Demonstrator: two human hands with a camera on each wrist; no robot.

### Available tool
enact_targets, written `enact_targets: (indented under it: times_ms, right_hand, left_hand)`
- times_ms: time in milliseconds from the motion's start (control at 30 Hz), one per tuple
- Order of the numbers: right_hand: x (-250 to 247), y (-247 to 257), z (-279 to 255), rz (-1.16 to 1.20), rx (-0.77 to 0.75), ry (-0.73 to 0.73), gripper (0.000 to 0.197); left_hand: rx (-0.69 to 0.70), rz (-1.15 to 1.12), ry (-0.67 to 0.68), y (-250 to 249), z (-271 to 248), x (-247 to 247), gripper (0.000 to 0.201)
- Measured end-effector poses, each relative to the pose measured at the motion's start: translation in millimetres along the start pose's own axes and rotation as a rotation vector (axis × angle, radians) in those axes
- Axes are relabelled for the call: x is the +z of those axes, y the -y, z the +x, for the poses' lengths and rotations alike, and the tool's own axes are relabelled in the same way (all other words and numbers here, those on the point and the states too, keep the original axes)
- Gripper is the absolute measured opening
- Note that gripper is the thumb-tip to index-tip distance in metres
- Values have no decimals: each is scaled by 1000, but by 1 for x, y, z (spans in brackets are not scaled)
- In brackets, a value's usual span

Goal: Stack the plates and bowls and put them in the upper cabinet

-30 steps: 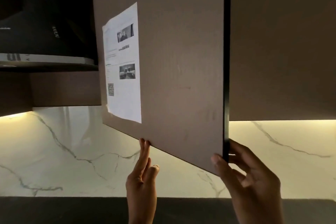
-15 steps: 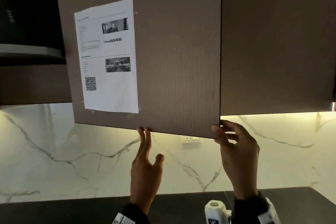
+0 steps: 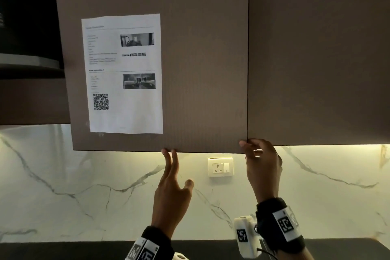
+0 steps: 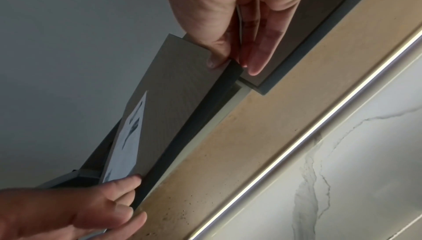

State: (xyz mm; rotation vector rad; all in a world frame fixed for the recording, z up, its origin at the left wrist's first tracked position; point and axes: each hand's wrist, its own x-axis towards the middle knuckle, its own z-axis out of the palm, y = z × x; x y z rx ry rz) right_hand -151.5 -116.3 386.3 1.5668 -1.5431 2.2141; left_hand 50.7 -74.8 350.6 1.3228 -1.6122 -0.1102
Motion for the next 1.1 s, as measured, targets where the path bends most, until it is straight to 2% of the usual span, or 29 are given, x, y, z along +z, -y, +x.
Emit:
enact_targets:
  times_ms: [267, 733, 1100]
  right_hand:
    - [18, -12, 17, -50, 20, 16, 13]
    - [20, -13, 16, -20, 65, 8, 18]
    - [3, -14, -3, -9, 59, 53, 15]
  left_hand:
    - [7, 21, -11, 5, 13, 15, 95]
    - [40, 88, -54, 20, 17, 30, 100]
    - [34, 74, -71, 14, 14, 25, 101]
